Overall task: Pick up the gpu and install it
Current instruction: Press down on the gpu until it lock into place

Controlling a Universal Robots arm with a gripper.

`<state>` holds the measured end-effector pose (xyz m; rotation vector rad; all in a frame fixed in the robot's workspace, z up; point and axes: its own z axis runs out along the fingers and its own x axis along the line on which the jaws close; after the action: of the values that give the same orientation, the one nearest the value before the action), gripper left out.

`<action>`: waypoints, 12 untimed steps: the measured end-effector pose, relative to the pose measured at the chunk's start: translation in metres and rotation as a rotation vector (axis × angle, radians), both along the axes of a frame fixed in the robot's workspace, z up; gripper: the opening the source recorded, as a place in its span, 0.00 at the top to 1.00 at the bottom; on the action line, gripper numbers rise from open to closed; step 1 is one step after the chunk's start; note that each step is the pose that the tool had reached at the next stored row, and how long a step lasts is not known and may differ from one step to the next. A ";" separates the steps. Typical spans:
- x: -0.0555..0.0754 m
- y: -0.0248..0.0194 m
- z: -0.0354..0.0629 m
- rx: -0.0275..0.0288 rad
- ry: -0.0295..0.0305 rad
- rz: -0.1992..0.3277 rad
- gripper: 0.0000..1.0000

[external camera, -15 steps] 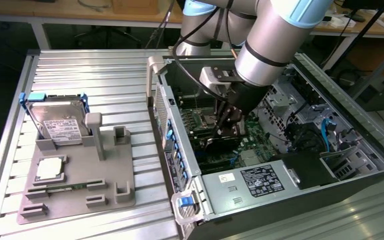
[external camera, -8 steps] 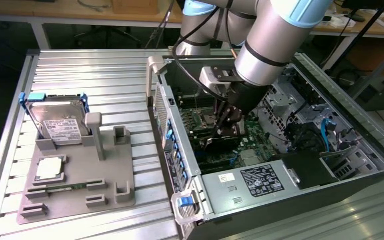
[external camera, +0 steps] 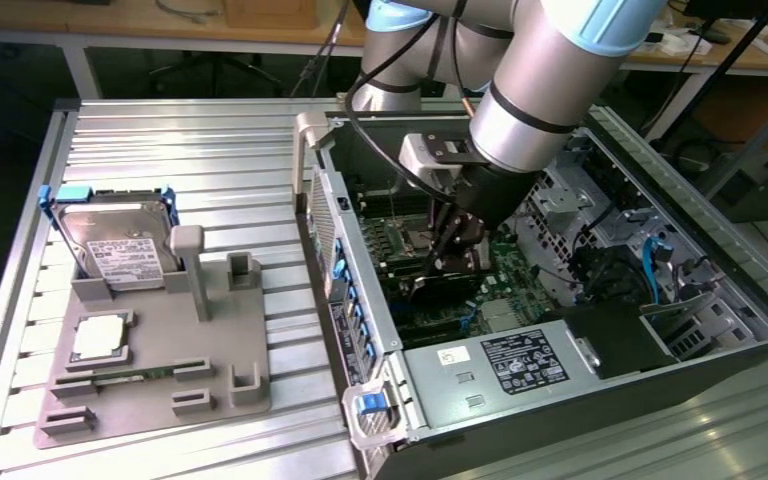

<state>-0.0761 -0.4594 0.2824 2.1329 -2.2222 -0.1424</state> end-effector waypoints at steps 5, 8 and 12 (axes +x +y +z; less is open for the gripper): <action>-0.001 0.0001 -0.0039 0.0000 -0.0046 0.000 0.89; 0.000 0.0003 -0.0088 0.0023 -0.0139 0.000 0.89; -0.039 0.0001 0.0100 -0.0001 -0.0123 0.000 0.89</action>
<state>-0.1151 -0.4593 0.2924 2.1396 -2.2289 -0.1295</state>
